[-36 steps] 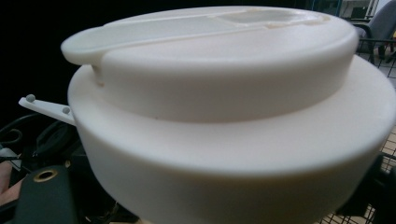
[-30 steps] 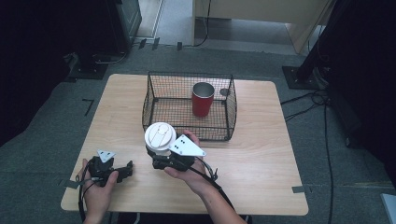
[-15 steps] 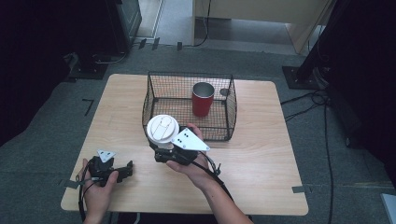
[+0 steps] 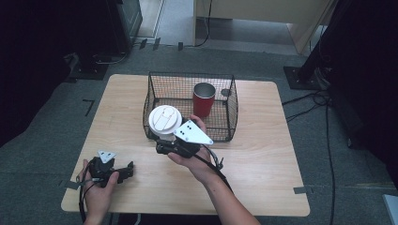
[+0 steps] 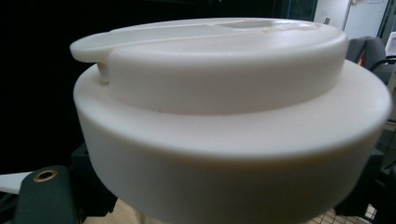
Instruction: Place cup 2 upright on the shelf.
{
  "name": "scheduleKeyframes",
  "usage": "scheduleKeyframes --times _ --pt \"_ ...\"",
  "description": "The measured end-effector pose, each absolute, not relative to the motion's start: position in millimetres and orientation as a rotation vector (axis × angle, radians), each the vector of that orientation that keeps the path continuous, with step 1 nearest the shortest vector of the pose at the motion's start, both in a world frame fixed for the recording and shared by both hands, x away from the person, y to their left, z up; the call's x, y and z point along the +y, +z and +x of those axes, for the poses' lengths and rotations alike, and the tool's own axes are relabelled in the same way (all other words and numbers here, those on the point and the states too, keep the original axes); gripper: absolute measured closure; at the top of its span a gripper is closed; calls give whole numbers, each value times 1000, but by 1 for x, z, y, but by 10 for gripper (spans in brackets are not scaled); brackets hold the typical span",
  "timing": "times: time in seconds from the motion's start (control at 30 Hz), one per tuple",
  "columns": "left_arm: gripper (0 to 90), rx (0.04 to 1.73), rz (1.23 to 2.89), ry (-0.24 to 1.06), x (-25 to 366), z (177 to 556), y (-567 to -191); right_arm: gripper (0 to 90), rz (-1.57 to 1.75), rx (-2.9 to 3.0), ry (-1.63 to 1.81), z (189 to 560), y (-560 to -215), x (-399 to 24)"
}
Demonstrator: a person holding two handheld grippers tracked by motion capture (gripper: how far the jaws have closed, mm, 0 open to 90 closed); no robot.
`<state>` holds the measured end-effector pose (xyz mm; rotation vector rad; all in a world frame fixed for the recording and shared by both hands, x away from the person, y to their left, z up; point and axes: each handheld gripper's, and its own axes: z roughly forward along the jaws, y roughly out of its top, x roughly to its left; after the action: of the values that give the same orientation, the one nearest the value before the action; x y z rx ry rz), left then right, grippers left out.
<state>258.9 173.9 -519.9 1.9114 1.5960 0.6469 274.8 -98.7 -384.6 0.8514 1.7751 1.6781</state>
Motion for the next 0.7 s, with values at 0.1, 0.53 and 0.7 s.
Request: scheduleKeyframes --times 0.1,0.53,0.7 --pt "2 1597 1908 647 174 259 -520 159 850 1766 1673 277 -381 -99" --pt "2 1597 1911 647 174 259 -520 159 839 1686 1679 290 -365 -99" --pt "2 1597 1911 646 174 259 -520 159 837 1657 1690 296 -360 -99"
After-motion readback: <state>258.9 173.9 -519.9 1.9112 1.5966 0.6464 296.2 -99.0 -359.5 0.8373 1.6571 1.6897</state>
